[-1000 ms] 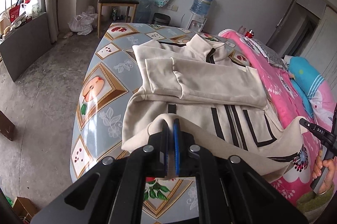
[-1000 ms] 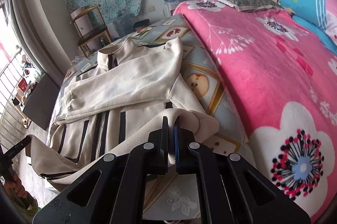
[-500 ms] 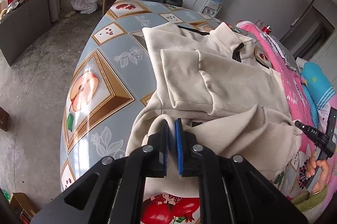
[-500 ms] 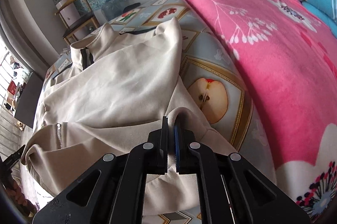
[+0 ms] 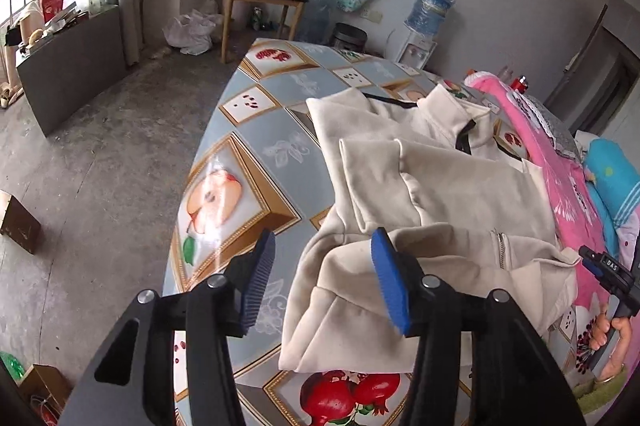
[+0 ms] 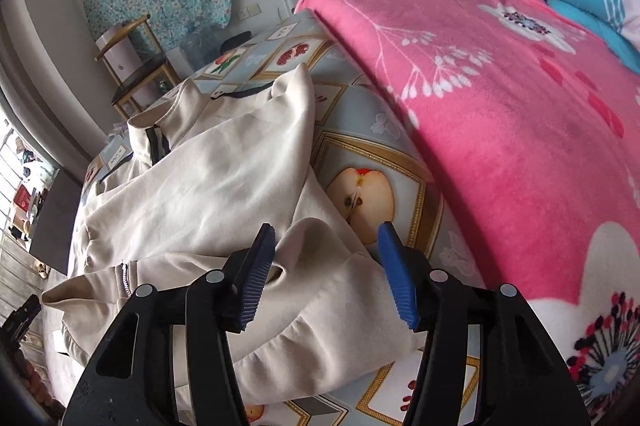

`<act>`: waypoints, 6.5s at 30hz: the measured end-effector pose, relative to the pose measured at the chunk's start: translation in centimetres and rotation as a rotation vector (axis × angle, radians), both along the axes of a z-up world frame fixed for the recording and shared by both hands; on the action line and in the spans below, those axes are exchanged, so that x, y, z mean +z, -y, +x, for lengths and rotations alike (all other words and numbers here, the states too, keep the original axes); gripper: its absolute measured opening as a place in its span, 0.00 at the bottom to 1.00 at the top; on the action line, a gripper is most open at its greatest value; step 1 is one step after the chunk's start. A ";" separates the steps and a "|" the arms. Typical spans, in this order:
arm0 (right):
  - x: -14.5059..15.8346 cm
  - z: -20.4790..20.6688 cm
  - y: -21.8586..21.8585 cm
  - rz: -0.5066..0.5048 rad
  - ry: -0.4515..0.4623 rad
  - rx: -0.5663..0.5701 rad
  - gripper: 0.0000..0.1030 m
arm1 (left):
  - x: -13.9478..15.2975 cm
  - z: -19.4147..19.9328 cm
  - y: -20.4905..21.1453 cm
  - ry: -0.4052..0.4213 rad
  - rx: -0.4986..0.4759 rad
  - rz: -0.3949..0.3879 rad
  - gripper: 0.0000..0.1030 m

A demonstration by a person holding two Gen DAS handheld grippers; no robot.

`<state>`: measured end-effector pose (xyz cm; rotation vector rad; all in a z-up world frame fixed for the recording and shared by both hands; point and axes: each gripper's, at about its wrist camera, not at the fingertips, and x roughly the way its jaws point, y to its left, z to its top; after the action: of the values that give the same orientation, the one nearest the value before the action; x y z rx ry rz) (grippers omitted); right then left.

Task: Fold large clothes

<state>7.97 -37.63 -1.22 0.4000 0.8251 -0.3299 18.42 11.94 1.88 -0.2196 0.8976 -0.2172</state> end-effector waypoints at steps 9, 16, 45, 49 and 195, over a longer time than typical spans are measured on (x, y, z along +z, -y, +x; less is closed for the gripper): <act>1.5 -2.3 -2.3 -0.047 0.030 0.068 0.77 | 0.3 -2.2 2.4 0.015 -0.089 0.036 0.52; 1.3 -1.9 -9.4 -0.105 0.002 0.295 0.89 | -1.5 -3.0 8.0 -0.005 -0.247 0.131 0.56; -5.9 -0.6 -13.7 -0.023 -0.147 0.415 0.93 | -5.8 -2.1 10.6 -0.119 -0.223 0.206 0.58; -6.0 -0.5 -13.9 -0.031 -0.150 0.417 0.93 | -5.8 -2.0 10.6 -0.119 -0.223 0.205 0.58; -0.5 33.1 -5.1 -0.062 -0.479 0.472 0.38 | -1.1 28.7 26.3 -0.172 -0.427 0.194 0.13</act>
<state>41.11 -32.56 -1.73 0.0547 1.3409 -0.0051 47.09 -14.35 0.75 0.1399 1.1250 -0.5098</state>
